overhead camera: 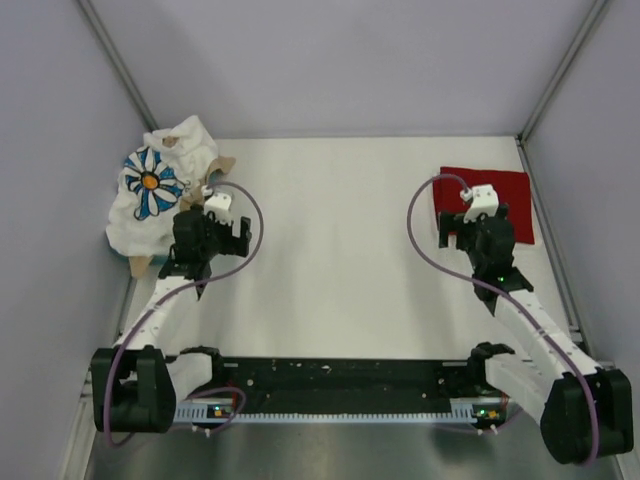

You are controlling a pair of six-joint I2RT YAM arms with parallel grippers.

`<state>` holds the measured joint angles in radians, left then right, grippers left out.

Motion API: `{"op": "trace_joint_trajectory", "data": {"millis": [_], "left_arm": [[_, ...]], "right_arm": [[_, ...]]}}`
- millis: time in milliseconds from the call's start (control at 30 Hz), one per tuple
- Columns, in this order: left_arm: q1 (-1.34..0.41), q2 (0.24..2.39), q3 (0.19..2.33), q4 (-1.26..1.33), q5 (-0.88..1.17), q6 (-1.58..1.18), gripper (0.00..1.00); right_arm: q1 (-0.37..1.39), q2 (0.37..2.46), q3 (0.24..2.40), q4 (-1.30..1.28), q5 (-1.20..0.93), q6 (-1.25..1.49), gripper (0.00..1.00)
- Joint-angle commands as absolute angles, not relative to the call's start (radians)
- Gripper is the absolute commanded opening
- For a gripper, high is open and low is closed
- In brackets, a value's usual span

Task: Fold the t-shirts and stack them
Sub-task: Put the neatly folded tshirt into the corner of the board with the right arm

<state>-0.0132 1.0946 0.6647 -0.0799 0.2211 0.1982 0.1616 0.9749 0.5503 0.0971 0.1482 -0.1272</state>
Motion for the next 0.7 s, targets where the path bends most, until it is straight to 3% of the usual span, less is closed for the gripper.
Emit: {"op": "trace_joint_trajectory", "data": {"millis": [0,333,667], "left_arm": [[-0.017,1.095,0.482,0.461,0.213,0.078,0.99],[-0.014,1.158,0.396,0.577,0.216,0.066,0.99],[-0.014,1.193,0.362,0.630,0.233,0.103,0.99]], "right_arm": [[0.163,0.867,0.379,0.388,0.187,-0.038,0.99],[0.163,0.867,0.065,0.777,0.239,0.029,0.99],[0.164,0.948,0.106,0.788,0.213,0.044,0.99]]}}
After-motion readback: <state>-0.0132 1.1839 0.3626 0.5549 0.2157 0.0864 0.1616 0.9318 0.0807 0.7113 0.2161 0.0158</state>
